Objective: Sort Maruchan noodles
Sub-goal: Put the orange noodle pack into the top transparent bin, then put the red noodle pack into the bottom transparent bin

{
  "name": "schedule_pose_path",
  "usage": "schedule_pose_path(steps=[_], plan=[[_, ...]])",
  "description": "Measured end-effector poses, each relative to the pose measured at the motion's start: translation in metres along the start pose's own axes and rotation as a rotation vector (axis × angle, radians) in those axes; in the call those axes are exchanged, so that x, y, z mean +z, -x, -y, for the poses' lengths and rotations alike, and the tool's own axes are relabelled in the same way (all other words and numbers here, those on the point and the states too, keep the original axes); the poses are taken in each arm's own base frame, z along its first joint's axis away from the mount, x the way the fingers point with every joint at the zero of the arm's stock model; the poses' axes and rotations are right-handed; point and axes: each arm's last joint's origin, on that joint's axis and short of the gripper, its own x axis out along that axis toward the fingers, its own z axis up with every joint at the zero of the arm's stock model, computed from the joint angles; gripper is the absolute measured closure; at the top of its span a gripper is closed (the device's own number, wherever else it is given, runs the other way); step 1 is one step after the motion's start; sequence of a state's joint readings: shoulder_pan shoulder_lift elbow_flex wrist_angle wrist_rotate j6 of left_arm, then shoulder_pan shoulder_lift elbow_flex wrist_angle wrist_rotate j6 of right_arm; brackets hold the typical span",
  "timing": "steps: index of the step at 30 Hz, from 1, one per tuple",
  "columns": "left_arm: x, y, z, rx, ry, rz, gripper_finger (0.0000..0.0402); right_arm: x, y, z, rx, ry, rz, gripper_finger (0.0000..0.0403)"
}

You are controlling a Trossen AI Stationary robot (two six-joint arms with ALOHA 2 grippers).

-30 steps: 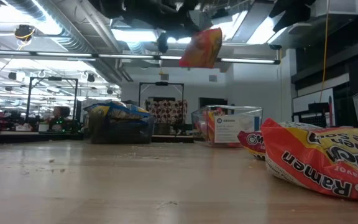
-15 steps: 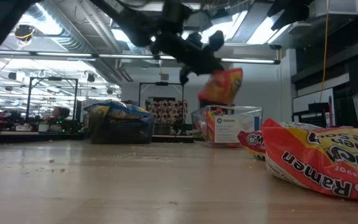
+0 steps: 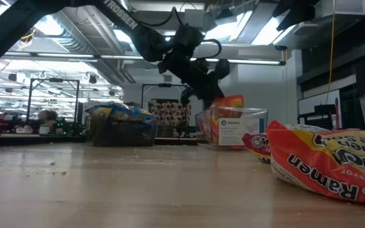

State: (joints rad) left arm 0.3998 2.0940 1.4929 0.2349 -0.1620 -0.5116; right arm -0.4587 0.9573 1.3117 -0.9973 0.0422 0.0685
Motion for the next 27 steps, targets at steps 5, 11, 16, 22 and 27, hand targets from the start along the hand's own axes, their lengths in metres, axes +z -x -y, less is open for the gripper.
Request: schedule_pose_path(steps=[5,11,16,22,27], plan=[[-0.004,0.000,-0.002,-0.014,-0.023,-0.056,0.0354,0.000,0.000,0.000,0.000,0.000,0.000,0.0056],[-0.008,0.001,0.003,-0.118,0.027,-0.136,0.0303,0.000,0.000,0.000,0.001,0.013,0.000,0.0056],[-0.006,0.009,0.011,-0.214,0.127,-0.228,0.0286,0.000,0.000,0.000,0.001,0.024,-0.001,0.0056],[0.013,0.036,0.029,-0.431,0.107,-0.329,0.0287,-0.005,-0.003,-0.001,0.028,0.094,-0.035,0.0056],[0.024,0.076,0.054,-0.600,0.041,-0.472,0.0287,-0.022,-0.023,-0.004,0.133,0.093,-0.128,0.0056]])
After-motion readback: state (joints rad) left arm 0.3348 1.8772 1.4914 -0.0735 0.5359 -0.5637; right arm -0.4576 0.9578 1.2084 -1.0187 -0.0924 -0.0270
